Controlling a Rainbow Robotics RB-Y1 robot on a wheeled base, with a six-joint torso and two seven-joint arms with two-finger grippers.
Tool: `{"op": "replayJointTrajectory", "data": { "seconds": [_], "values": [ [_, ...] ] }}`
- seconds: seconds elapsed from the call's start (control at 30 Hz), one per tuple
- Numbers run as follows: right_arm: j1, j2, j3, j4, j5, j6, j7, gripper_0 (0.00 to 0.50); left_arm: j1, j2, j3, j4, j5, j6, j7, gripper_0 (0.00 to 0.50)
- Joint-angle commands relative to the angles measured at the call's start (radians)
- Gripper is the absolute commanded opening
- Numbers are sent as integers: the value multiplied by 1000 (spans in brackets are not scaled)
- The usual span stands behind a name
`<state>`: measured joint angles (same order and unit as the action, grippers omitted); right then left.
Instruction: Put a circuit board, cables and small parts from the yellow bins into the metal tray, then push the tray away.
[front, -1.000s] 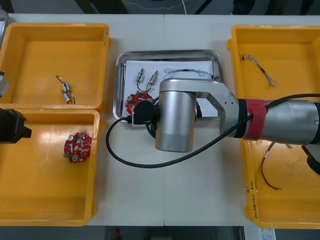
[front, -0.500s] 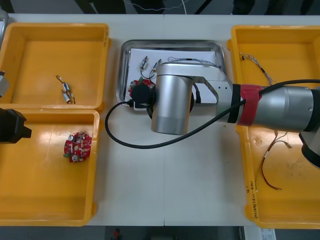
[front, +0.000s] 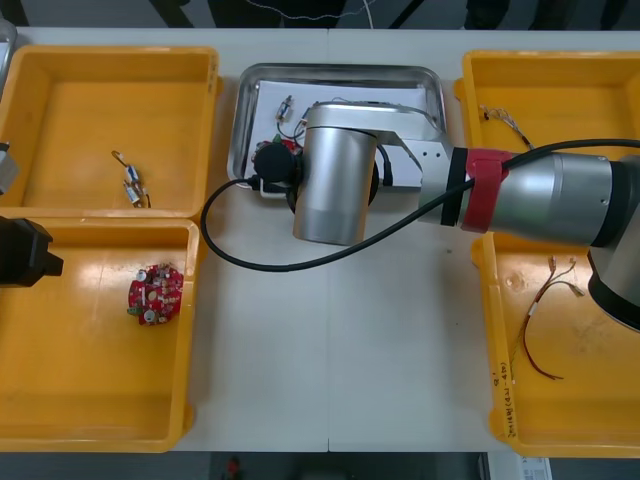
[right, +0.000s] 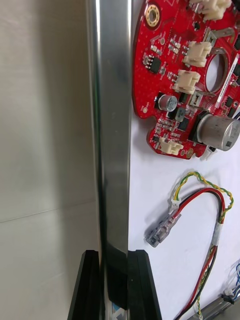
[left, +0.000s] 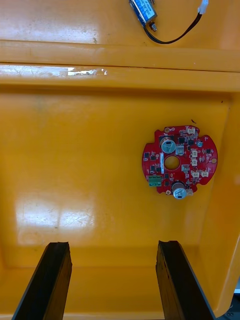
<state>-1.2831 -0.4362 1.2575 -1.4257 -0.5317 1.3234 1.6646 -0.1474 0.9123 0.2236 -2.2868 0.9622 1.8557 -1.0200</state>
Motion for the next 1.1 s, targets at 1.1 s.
{"op": "replayJointTrajectory", "data": {
  "seconds": [1.1],
  "values": [
    [-121,27,17,246,-40,-291,152,0,17,43,26,-26,7,-9,-95,500]
  ]
}}
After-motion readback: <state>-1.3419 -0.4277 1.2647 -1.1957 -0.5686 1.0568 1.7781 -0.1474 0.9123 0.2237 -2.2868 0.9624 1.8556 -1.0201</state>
